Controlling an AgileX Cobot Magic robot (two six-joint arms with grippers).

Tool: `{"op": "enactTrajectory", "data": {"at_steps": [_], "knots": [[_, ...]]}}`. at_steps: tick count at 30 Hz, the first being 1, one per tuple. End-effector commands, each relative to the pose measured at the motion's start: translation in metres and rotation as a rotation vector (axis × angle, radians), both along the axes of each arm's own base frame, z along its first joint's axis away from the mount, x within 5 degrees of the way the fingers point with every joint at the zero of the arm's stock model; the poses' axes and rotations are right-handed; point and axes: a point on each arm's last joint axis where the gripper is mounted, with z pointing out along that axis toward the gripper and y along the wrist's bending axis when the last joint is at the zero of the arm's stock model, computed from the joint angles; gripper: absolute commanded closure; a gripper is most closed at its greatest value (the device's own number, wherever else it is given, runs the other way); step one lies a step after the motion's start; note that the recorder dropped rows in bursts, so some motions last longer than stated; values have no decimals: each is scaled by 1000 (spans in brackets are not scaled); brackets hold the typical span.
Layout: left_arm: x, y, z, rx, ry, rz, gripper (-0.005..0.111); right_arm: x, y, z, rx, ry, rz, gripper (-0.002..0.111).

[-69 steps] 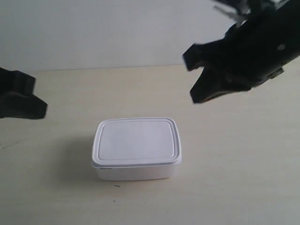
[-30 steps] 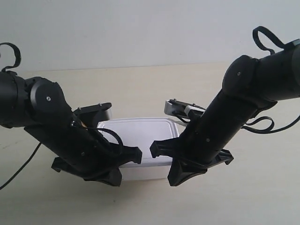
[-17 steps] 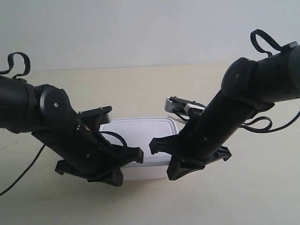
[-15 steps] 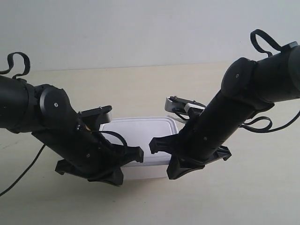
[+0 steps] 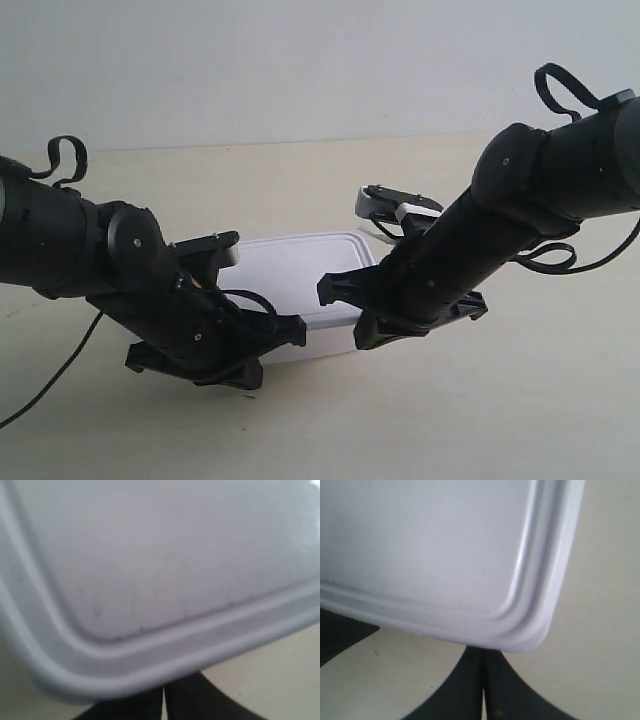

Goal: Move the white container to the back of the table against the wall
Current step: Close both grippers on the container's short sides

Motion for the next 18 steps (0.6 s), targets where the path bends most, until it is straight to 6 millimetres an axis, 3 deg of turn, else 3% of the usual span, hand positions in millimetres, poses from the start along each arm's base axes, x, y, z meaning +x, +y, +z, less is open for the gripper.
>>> {"op": "enactTrajectory", "data": {"at_steps": [1,6,13,18], "knots": [[10,8,-5,4,-26,50,107,4,0,-6,-8,-29,-16,108],[20,20,-4,11,-66,86,107,9,1,-17,-13,-48,-29,108],[28,21,-2,10,-152,116,107,19,0,-17,-29,-166,-30,108],[39,18,7,0,-212,113,107,28,5,-23,-22,-157,-40,108]]}}
